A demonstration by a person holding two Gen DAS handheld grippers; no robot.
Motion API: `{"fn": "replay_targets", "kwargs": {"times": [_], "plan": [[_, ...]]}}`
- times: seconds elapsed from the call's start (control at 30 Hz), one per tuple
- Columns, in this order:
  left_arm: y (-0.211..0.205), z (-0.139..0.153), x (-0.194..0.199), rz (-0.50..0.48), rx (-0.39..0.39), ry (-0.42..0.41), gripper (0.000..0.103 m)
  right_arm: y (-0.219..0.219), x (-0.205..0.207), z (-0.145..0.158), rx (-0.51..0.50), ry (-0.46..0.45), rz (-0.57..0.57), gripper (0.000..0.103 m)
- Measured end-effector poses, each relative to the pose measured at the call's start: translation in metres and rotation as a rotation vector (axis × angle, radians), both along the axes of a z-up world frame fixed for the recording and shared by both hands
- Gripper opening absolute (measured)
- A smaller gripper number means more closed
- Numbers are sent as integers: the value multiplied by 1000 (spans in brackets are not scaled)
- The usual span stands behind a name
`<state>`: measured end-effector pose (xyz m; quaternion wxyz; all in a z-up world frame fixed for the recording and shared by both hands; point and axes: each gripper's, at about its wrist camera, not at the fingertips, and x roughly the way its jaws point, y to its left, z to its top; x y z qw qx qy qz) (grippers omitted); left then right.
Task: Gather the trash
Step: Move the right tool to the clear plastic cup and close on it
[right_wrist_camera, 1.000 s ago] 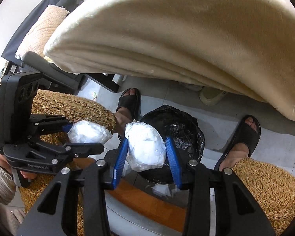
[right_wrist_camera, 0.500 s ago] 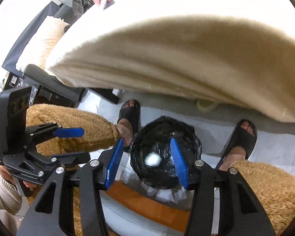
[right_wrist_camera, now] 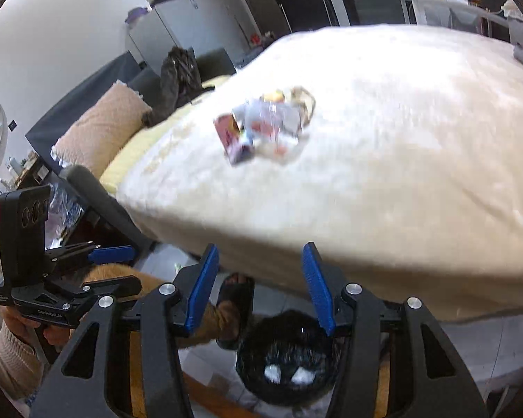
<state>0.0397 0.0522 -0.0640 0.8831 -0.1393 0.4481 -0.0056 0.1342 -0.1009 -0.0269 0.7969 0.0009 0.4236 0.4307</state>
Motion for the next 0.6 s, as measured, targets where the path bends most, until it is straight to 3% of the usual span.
{"fn": "replay_targets", "kwargs": {"times": [0.2, 0.27, 0.33, 0.43, 0.6], "plan": [[29, 27, 9, 72, 39, -65, 76, 21, 27, 17, 34, -34, -27, 68], [39, 33, 12, 93, 43, -82, 76, 33, 40, 18, 44, -18, -37, 77], [53, 36, 14, 109, 42, -97, 76, 46, 51, 17, 45, -16, -50, 78], [70, 40, 20, 126, 41, -122, 76, 69, 62, 15, 40, -44, -59, 94], [91, 38, 34, 137, 24, -142, 76, 105, 83, 3, 12, -25, -73, 94]]}}
